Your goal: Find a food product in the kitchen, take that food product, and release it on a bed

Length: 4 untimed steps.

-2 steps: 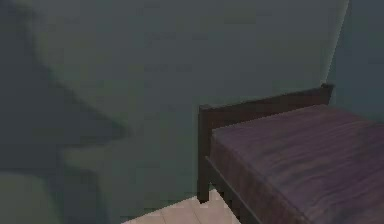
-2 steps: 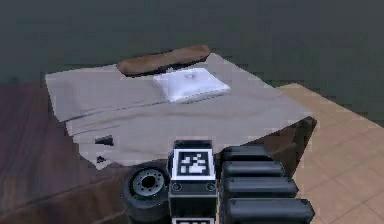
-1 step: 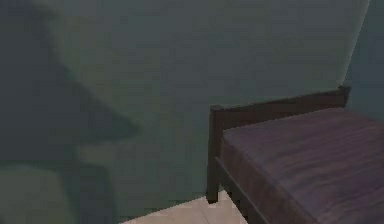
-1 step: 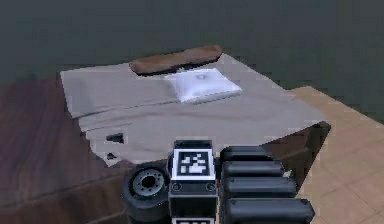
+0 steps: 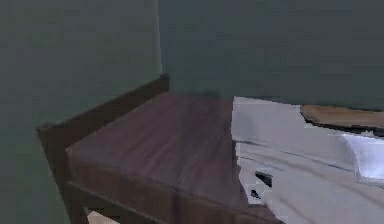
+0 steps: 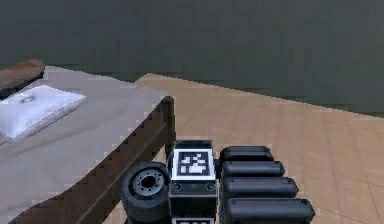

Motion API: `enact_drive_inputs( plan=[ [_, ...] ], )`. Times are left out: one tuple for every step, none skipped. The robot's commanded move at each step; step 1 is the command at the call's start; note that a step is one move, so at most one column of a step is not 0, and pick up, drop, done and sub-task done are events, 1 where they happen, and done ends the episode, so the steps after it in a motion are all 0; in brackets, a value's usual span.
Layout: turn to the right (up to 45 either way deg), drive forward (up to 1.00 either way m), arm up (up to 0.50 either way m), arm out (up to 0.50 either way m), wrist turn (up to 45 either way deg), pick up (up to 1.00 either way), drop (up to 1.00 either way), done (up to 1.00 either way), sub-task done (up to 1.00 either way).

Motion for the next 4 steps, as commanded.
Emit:
enact_drive_inputs(
  plan=[
    [45.0, 0.00, 0.00, 0.00, 0.0, 0.00, 0.00, 0.00, 0.00],
    [24.0, 0.00, 0.00, 0.00, 0.0, 0.00, 0.00, 0.00, 0.00],
    [0.0, 0.20, 0.00, 0.00, 0.0, 0.00, 0.00, 0.00, 0.00],
    [45.0, 0.00, 0.00, 0.00, 0.0, 0.00, 0.00, 0.00, 0.00]
  ],
)
